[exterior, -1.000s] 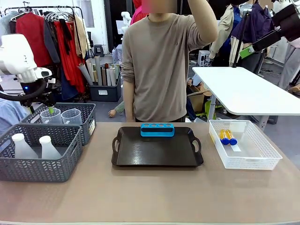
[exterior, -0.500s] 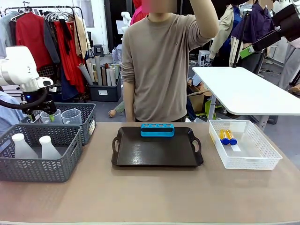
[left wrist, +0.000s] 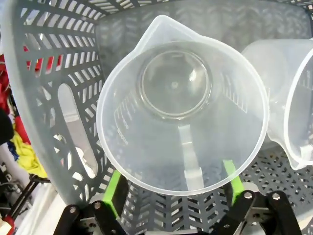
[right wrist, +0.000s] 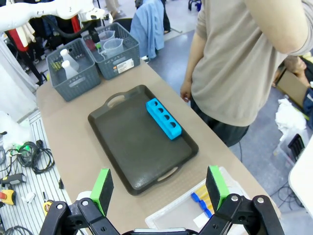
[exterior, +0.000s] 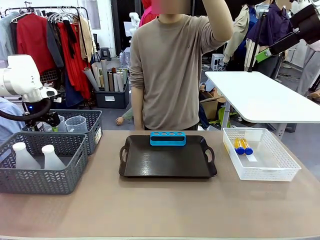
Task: Prepare the laboratory tools.
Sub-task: Pick up one Large Measuring Cup and place it on the Handle tray.
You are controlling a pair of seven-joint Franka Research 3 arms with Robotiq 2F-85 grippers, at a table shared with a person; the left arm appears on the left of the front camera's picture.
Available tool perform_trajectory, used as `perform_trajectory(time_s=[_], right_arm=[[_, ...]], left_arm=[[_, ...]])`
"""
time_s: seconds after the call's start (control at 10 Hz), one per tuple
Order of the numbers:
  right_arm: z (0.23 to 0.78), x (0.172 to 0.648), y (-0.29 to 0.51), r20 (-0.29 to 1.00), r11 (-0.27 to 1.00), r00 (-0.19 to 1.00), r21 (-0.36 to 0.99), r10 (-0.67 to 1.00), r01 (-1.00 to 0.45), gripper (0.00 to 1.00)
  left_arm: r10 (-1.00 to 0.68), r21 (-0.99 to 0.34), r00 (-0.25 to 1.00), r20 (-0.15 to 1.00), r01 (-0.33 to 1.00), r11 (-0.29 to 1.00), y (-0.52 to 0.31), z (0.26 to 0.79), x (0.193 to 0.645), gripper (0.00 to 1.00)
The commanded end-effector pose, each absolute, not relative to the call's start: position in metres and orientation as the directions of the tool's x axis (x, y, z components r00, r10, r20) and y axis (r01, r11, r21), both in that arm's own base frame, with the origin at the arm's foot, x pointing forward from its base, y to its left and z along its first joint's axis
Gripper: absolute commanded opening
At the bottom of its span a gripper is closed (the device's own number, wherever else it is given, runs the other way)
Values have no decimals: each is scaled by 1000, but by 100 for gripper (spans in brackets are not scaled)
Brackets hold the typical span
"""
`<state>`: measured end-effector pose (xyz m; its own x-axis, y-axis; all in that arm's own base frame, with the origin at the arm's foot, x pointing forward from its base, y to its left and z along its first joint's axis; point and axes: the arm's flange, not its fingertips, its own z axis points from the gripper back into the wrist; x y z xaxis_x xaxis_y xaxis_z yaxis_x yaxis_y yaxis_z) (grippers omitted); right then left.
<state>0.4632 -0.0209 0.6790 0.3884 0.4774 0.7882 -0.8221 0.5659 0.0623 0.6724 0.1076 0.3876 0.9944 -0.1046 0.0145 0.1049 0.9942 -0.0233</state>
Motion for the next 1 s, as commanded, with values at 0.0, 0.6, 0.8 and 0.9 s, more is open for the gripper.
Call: perform_trajectory(time_s=[0.0,0.6,0.8,0.9], right_arm=[[680,462,-19,792,562,385,65,473,-825,100],[680,462,-19,792,562,385,65,473,-825,100],[680,462,-19,792,562,385,65,473,-825,100],[680,462,-19,792,562,385,65,473,-825,100]], left_arm=[[-134,-23,991,25,135,991,111,385,676,63],[-139,-26,990,37,140,990,116,391,674,0],[-141,-26,989,43,142,989,116,395,674,0],[-143,-26,989,43,144,989,117,396,673,0]])
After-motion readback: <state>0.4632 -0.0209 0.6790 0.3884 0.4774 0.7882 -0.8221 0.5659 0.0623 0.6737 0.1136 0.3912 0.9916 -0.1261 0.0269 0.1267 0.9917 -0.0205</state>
